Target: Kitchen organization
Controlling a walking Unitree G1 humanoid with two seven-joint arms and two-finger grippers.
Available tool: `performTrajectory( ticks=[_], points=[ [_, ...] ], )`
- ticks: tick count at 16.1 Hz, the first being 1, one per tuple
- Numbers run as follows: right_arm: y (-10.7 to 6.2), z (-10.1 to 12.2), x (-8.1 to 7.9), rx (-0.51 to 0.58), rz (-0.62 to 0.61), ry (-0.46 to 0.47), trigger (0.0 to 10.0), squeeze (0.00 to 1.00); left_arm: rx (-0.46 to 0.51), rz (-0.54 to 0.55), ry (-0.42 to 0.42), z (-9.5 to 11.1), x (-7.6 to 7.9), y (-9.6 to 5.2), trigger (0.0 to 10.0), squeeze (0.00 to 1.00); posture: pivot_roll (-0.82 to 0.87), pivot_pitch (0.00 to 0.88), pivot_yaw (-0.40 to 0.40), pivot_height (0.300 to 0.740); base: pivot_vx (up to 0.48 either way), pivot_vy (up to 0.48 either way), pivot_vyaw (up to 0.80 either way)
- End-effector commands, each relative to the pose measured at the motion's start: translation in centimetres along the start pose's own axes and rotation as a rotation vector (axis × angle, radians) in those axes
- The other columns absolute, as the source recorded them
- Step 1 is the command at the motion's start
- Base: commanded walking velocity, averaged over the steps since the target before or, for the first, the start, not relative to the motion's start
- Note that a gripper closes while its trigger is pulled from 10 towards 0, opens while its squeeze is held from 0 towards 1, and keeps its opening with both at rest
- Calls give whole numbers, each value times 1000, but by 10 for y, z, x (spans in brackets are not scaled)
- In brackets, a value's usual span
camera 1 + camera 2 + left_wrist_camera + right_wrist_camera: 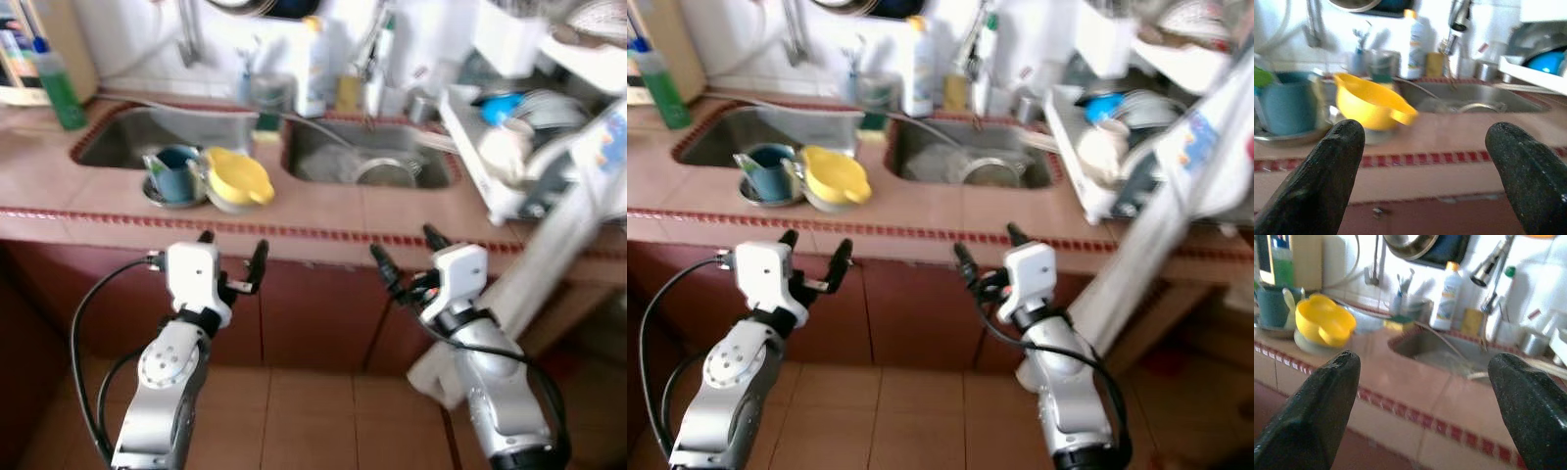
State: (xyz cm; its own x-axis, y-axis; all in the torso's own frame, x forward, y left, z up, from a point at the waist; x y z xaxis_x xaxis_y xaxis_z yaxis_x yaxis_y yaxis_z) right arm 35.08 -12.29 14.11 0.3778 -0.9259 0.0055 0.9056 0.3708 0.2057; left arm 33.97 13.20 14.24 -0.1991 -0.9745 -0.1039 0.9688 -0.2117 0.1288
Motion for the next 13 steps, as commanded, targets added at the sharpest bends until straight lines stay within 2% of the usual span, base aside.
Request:
performTrajectory(
  ticks=[1,13],
  points=[
    [4,3,-9,13,18,15,10000,0,5,17,16,4,-8,0,10000,0,-82,27,-36,740,307,0,0],
    [8,2,-10,17,18,19,10000,0,18,8,38,10,-9,4,10000,0,-72,20,-37,740,308,0,0]
  ],
)
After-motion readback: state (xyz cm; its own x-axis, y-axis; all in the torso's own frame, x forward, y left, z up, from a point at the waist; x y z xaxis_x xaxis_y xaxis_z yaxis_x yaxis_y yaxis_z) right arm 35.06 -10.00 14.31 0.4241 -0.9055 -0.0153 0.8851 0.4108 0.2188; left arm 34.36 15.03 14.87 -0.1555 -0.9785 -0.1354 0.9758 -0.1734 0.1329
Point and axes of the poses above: a point about 5 cm out from each wrist's last joint towards the gripper, its own y axis pointing out of the wrist towards the gripper, its own z axis along the axis of the wrist's last joint, x = y × z, the point moved 6 cm from there along y, pointing out of the wrist towards the gripper, and after that the axes turned 6 degrees about y, right-handed, at the moved point
